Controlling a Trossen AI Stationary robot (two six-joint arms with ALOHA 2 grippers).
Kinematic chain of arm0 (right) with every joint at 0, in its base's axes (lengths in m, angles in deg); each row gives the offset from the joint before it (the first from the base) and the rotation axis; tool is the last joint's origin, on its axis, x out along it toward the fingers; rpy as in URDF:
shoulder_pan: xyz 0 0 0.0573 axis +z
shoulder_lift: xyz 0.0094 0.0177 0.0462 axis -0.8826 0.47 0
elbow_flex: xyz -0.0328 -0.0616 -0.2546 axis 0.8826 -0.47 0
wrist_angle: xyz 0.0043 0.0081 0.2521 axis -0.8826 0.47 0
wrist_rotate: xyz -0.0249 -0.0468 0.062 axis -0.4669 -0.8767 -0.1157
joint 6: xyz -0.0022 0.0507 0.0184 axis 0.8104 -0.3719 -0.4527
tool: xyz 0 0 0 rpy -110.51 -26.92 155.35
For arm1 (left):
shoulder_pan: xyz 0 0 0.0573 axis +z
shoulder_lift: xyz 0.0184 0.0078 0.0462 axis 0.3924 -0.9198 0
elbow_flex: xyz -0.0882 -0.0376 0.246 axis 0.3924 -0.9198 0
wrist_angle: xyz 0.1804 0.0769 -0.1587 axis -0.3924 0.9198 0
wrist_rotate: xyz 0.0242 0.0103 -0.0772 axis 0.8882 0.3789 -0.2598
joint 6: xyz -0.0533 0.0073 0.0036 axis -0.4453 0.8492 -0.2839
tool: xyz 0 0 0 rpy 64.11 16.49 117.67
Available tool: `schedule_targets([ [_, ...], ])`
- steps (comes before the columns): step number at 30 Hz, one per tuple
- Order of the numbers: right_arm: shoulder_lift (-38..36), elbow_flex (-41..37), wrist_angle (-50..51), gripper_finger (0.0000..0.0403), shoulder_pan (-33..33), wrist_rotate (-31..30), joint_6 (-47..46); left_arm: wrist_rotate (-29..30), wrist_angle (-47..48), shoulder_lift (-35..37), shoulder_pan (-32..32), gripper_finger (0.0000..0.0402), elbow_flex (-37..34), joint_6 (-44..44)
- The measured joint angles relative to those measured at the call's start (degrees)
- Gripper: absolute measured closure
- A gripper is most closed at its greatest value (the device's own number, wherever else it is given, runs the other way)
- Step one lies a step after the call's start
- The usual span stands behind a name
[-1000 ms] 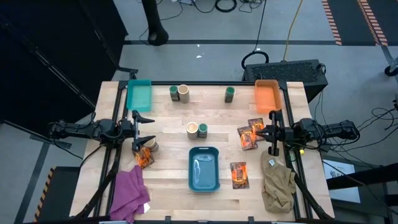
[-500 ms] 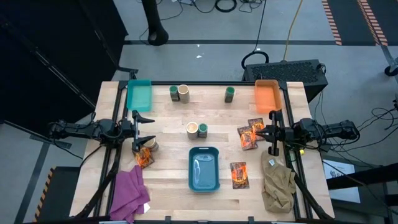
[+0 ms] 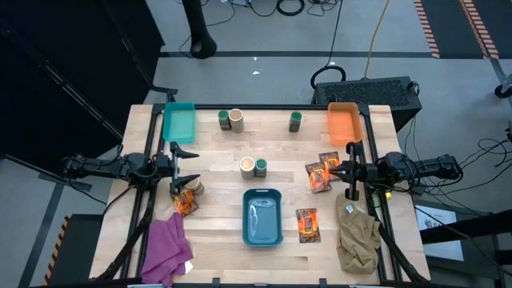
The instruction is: Sort spices by type
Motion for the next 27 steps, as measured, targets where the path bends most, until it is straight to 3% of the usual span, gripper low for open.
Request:
schedule_targets([
  [21,0.0,0.0,0.0,0.0403,0.0,0.0,0.0,0.5,-2.4,0.0,0.0,0.0052,0.0,0.0],
  [27,0.0,0.0,-0.7,0.0403,0.0,-0.8,0.7,-5.6,-8.3,0.0,0.0,0.0052,0.0,-14.8],
])
